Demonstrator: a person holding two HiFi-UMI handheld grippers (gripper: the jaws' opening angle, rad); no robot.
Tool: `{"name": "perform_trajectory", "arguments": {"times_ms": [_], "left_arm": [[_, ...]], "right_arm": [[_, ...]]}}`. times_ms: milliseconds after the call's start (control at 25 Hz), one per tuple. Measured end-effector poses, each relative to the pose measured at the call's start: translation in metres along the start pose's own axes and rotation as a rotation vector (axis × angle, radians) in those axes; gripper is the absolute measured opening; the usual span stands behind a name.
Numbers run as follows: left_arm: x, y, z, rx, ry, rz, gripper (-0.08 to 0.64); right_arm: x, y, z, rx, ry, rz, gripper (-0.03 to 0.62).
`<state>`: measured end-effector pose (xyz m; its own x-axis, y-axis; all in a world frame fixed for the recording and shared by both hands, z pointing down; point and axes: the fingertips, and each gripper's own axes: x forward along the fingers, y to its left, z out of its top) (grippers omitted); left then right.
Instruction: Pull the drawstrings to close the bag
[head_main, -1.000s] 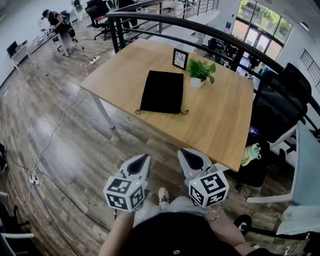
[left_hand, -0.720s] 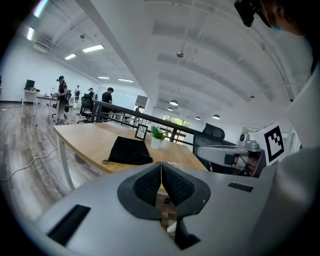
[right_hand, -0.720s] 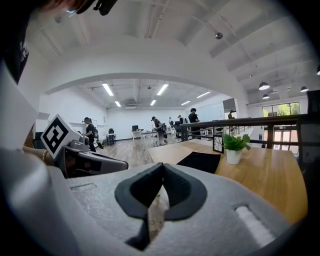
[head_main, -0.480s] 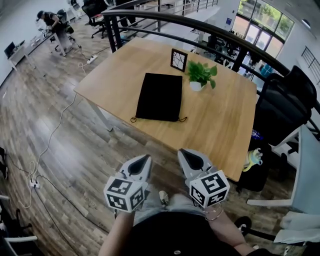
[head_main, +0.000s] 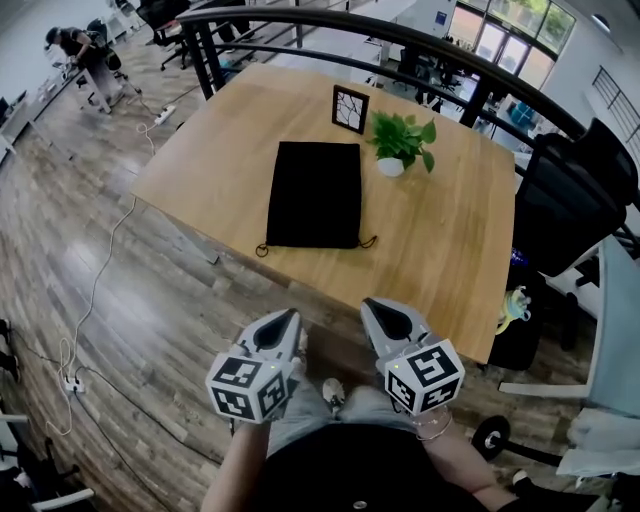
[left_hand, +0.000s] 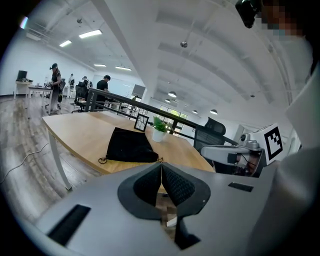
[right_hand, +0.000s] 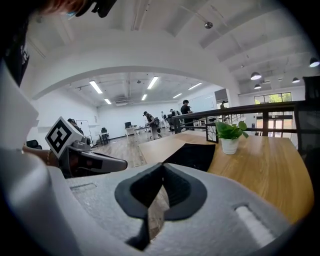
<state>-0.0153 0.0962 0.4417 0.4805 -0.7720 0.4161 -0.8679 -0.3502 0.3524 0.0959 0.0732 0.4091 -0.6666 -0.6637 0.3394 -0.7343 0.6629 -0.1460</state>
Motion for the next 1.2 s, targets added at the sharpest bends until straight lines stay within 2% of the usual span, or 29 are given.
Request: {"name": "perform_trajectory", "arguments": {"times_ms": [440, 720, 1200], "left_arm": [[0.050, 0.096, 0.056, 0.006, 0.047, -0.033, 0.015], [0.073, 0.153, 0.080, 0.000, 0.082, -0.050, 0.015], [0.111, 0.177, 0.084, 0.013, 0.146, -0.123, 0.015]], "right_arm": [[0.108, -0.027, 0.044, 0.030, -0.003, -0.045, -0.002], [0.161, -0.039, 0.054, 0.057, 0.018, -0.101, 0.000], [0.184, -0.067, 0.045, 0.098, 0.049, -0.199, 0.000]]}}
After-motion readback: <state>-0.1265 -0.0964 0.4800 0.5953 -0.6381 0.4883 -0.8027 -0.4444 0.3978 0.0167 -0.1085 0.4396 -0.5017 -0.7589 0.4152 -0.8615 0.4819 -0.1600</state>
